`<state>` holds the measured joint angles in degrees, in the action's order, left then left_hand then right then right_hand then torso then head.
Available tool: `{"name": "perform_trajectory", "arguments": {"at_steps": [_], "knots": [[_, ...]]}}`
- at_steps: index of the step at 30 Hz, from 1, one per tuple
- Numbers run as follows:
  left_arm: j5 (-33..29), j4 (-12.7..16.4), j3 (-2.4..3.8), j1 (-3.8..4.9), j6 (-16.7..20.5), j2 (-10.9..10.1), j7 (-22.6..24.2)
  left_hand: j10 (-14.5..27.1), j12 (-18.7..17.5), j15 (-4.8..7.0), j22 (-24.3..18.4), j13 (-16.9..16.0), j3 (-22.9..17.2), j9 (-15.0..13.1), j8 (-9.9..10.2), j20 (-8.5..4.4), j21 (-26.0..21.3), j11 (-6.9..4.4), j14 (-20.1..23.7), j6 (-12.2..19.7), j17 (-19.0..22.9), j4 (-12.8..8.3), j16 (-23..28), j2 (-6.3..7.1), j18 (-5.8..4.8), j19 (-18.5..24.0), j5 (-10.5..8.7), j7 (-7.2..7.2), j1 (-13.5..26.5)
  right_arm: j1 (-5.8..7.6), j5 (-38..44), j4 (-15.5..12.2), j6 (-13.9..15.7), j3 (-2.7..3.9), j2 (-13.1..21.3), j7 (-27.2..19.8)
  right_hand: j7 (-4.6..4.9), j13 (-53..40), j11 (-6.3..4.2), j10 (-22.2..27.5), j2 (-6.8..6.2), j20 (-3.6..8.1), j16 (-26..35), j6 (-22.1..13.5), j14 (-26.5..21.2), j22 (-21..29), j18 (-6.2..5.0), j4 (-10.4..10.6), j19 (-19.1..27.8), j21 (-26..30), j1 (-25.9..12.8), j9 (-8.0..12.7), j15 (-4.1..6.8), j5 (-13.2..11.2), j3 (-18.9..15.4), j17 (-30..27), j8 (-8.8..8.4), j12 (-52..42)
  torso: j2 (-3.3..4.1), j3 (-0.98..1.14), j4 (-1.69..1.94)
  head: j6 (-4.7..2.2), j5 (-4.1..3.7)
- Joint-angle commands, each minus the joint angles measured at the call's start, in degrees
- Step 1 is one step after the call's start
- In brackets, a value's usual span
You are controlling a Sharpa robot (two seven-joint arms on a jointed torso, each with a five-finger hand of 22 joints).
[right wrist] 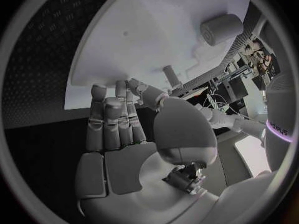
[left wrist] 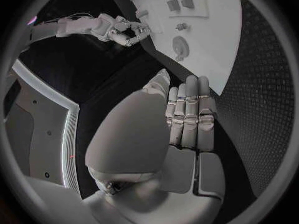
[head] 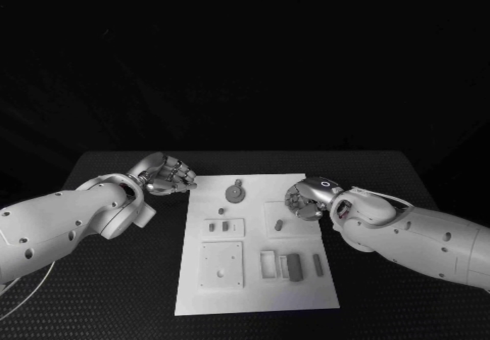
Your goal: Assemble the parts on the task board
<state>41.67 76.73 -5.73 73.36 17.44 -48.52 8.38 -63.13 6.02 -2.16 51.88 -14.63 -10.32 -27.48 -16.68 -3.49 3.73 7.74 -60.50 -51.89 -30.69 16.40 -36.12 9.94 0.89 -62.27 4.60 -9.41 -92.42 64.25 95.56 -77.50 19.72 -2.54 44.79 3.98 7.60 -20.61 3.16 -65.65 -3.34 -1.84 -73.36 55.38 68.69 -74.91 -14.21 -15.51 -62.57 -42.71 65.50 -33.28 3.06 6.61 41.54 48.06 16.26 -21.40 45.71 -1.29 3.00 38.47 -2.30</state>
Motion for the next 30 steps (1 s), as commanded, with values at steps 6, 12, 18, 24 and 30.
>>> {"name": "perform_trajectory", "arguments": {"at_steps": [6,12,18,24,30], "knots": [[-0.13,0.14,0.03,0.05,-0.46,0.06,-0.02,-0.03,0.42,0.11,-0.18,0.11,0.41,-0.06,-0.04,-0.02,0.20,0.02,-0.46,0.28,-0.25,0.09,0.41,-0.47,0.73,-0.57,0.20,-0.02,-0.07,-0.61,5.77,-0.46,0.21,-0.26,-0.38,1.91,0.13,0.12,-0.04,-0.63,-1.89,0.12,0.30,0.65,0.75,-0.95,-0.79,-0.48,-0.83,0.26,0.00,0.01,0.14,-0.08,0.16,-0.09,0.24,0.69,0.00,0.00,-0.04,-0.02,-0.07],[0.19,0.16,0.03,0.05,-0.42,0.07,-0.01,-0.02,0.43,0.13,-0.23,0.15,0.44,-0.06,-0.02,-0.03,0.20,0.02,-0.52,0.31,-0.39,0.09,0.48,-0.48,0.73,-0.62,0.20,-0.03,-0.08,-0.67,8.53,-1.12,0.92,-0.45,-0.48,3.26,0.07,0.09,-0.08,-1.05,-4.45,0.25,0.34,0.77,1.32,-0.95,-0.79,0.84,-1.47,0.22,-1.13,-0.04,0.15,-0.10,0.10,-0.06,0.20,1.09,-0.01,-0.03,-0.01,-0.04,-0.16],[0.61,0.18,0.03,0.05,-0.32,0.06,-0.04,-0.02,0.46,0.14,-0.29,0.18,0.46,-0.07,-0.01,-0.05,0.21,0.01,-0.58,0.30,-0.52,0.09,0.55,-0.51,0.74,-0.67,0.21,-0.03,-0.13,-0.67,9.90,-1.65,1.05,-0.60,-0.54,3.83,-0.05,0.03,-0.17,-1.45,-5.45,0.50,0.32,1.01,1.69,-0.96,-0.79,1.86,-1.87,0.20,-1.39,-0.11,0.26,-0.11,0.29,0.02,0.27,1.29,0.01,0.00,0.01,-0.08,-0.18],[0.79,0.21,0.03,0.05,-0.28,0.05,-0.05,-0.02,0.49,0.17,-0.36,0.22,0.47,-0.08,-0.01,-0.07,0.23,0.00,-0.67,0.29,-0.71,0.09,0.63,-0.55,0.74,-0.75,0.21,-0.03,-0.17,-0.67,11.15,-2.27,0.86,-0.89,-0.55,4.31,-0.10,0.00,-0.22,-1.62,-5.82,0.59,0.31,1.11,1.84,-0.98,-0.79,2.19,-2.03,0.18,-1.42,-0.15,0.31,-0.12,0.33,0.06,0.30,1.36,0.00,-0.01,-0.01,-0.06,-0.15],[1.08,0.20,0.03,0.05,-0.13,0.02,-0.07,-0.03,0.53,0.19,-0.42,0.25,0.50,-0.09,-0.01,-0.09,0.24,-0.01,-0.75,0.27,-0.88,0.09,0.70,-0.59,0.75,-0.82,0.21,-0.03,-0.21,-0.67,11.89,-3.06,0.69,-1.22,-0.61,4.72,-0.20,-0.08,-0.32,-1.97,-6.19,0.74,0.27,1.35,2.11,-1.01,-0.79,2.91,-2.33,0.13,-1.54,-0.22,0.41,-0.13,0.37,0.13,0.39,1.45,0.00,-0.01,-0.02,-0.09,-0.16]]}}
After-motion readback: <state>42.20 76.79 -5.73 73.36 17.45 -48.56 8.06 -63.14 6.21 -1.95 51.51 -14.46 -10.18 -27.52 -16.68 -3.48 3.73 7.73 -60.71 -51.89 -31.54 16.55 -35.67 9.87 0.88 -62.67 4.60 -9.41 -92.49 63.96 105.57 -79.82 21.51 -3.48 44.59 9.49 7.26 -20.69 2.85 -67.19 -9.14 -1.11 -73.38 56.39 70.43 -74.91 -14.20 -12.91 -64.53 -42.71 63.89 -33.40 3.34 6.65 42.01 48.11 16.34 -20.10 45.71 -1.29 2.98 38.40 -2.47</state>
